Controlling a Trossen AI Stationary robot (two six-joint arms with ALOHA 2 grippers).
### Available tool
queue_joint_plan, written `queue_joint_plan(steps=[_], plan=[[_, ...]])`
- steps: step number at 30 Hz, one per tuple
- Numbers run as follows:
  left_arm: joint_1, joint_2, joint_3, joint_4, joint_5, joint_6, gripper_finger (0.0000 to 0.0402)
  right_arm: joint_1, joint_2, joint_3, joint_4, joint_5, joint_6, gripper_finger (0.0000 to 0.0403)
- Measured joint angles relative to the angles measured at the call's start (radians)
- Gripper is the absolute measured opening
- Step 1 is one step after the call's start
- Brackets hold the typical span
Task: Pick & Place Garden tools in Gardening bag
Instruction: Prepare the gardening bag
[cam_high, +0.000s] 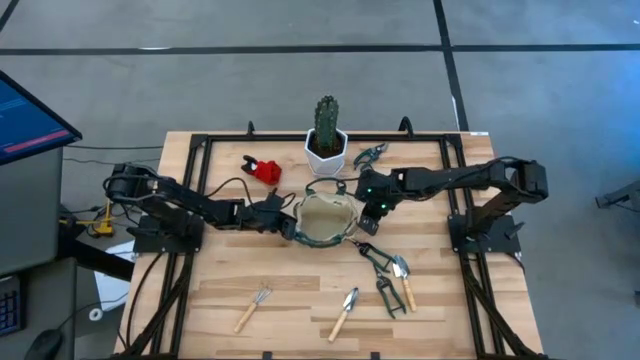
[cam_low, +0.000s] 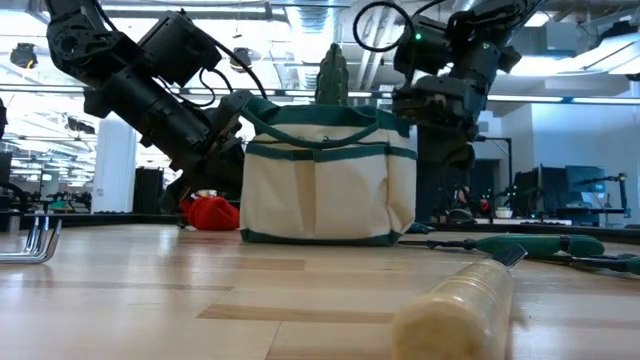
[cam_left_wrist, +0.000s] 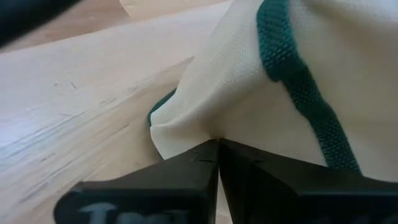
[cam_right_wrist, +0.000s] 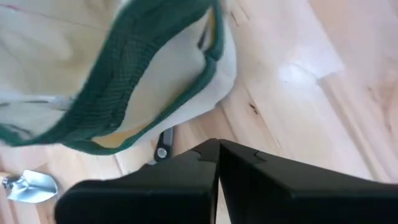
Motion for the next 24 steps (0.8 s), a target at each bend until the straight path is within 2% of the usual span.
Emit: queue_joint_plan(steps=[10,18,24], plan=[[0.000,-0.031,0.000,-0.049,0.022,0.002,0.0001,-0.003,-0.162,0.000,-0.037,-0.002,-0.001,0.0000],[0.000,-0.258,-0.001,-0.344,0.013,0.077,0.0001,-0.001,-0.245,0.000,-0.098,0.018,0.006,0.0000],[0.000,-0.449,-0.001,-0.373,0.006,0.107,0.0001,0.040,-0.261,0.000,-0.090,-0.007,0.054,0.0000]])
